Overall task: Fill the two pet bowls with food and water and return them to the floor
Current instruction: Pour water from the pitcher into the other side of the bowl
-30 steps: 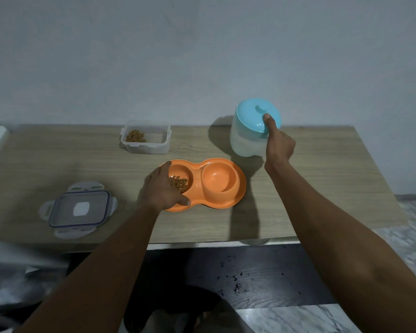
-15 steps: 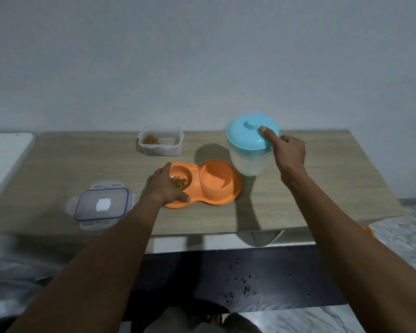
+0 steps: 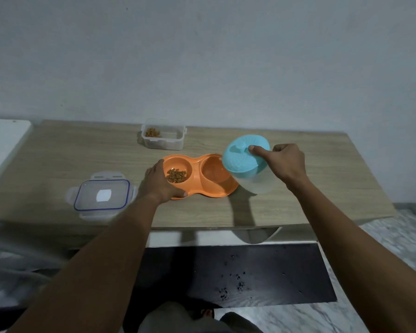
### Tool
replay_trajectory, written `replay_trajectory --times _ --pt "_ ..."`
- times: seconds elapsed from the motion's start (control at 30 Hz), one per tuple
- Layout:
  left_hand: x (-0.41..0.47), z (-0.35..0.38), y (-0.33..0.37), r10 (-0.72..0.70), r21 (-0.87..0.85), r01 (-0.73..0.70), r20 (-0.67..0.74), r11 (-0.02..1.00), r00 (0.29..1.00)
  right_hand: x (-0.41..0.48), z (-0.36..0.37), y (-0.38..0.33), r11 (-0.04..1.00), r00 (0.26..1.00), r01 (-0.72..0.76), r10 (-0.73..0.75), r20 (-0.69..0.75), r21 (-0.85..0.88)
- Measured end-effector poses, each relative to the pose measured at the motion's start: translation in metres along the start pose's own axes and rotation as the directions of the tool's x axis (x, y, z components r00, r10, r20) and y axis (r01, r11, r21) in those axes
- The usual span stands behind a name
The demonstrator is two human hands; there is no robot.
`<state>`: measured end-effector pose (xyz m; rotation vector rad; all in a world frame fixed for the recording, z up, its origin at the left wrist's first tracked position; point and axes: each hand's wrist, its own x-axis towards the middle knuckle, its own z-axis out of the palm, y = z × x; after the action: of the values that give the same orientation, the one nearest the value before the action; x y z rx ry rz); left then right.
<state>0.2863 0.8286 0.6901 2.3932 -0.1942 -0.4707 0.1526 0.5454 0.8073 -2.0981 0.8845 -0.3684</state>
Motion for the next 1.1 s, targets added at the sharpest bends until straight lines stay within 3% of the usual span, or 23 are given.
replay_trajectory --times 0.2,1.1 --pt "0.0016 -0.0010 -0.0016 -0.001 0.023 0.001 0.001 1.000 1.000 0.0002 0.0016 -0.0018 0.994 0.999 0.043 -0.041 0.022 -0.101" --pt "0.0064 0.0012 -0.0044 0.007 0.002 -0.007 0.008 1.000 1.000 -0.0015 -0.0054 0.0003 0.976 0.999 0.038 -0.039 0.002 -0.213"
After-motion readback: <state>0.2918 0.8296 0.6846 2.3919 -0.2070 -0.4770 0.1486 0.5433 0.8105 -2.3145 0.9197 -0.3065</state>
